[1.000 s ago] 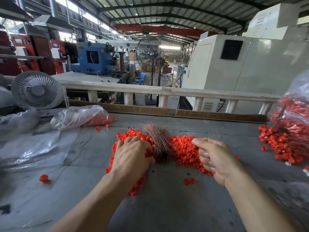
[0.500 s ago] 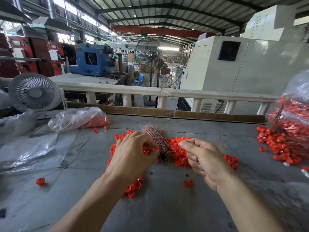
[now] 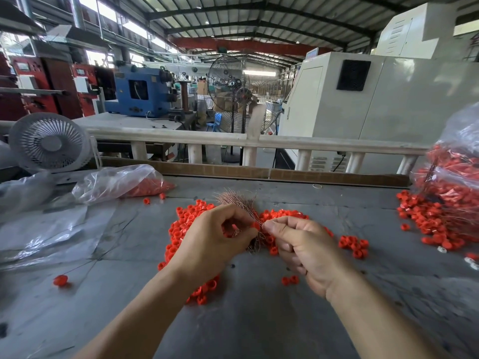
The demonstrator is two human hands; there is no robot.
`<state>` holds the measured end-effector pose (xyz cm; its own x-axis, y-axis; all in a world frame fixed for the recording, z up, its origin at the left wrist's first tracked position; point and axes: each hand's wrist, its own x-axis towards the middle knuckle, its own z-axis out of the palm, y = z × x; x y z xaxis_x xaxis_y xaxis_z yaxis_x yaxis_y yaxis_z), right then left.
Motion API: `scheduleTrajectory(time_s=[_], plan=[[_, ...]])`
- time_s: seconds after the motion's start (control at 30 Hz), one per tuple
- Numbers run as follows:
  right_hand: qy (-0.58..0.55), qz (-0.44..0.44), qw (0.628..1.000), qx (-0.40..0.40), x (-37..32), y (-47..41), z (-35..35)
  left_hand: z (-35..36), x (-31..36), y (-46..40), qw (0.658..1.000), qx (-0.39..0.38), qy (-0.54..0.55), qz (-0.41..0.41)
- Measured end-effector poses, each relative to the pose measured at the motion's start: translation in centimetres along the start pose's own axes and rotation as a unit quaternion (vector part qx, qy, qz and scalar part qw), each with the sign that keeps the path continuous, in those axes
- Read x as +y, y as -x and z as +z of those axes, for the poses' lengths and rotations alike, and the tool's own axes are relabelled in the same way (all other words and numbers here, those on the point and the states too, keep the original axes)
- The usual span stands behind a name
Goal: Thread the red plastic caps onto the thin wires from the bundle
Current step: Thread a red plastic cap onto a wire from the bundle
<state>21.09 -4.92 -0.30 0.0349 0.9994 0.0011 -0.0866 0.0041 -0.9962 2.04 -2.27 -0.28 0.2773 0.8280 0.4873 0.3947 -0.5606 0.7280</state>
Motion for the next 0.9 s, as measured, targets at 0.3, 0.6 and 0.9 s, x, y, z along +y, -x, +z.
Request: scheduleTrajectory(time_s=[0.3,0.6,0.9], plan=[[-0.01,-0.004,1.0,-0.017,-0.14,0.37,0.29,0.0,0.01,0.0,0.999,-0.008,0.052,0.009],[-0.008,-0.042,0.998,-0.036,-0.34,0.37,0.27,0.27,0.11,0.08,0.999,0.013,0.047,0.015],[-0.004,-0.056,0.998,-0.027,-0.59,0.57,0.58,0.53,0.68,0.27,0.997,0.034,0.066,0.03]])
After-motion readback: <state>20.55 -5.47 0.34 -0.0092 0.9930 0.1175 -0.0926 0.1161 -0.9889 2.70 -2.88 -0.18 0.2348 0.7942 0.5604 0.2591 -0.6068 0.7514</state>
